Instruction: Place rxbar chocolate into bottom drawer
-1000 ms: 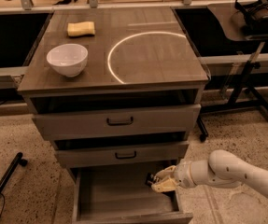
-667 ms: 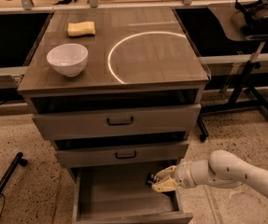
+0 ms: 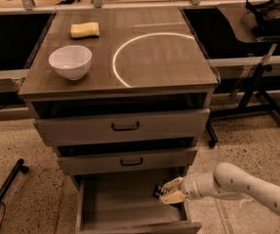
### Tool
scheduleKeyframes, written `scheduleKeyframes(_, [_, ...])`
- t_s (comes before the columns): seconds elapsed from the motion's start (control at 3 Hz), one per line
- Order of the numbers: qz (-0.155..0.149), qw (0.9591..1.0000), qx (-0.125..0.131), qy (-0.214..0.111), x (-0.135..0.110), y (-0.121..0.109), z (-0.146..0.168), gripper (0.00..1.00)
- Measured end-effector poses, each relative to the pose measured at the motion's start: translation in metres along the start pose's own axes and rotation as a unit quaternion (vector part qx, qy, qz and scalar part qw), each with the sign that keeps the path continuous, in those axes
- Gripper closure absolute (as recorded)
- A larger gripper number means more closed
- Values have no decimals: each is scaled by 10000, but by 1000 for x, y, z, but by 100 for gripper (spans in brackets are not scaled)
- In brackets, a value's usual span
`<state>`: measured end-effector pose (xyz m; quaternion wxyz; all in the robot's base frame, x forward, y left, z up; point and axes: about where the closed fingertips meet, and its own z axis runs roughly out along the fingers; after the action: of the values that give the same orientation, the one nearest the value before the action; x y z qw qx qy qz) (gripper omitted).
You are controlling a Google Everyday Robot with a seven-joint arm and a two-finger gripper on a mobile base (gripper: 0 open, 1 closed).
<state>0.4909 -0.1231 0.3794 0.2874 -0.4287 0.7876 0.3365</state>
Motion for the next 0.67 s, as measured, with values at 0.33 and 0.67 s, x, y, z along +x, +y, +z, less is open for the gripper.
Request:
scheduleKeyframes(0.33, [-60,9999,83,134,33,-21,31,100])
scheduleKeyframes(0.67, [-13,9989,290,360,52,-38,56,100])
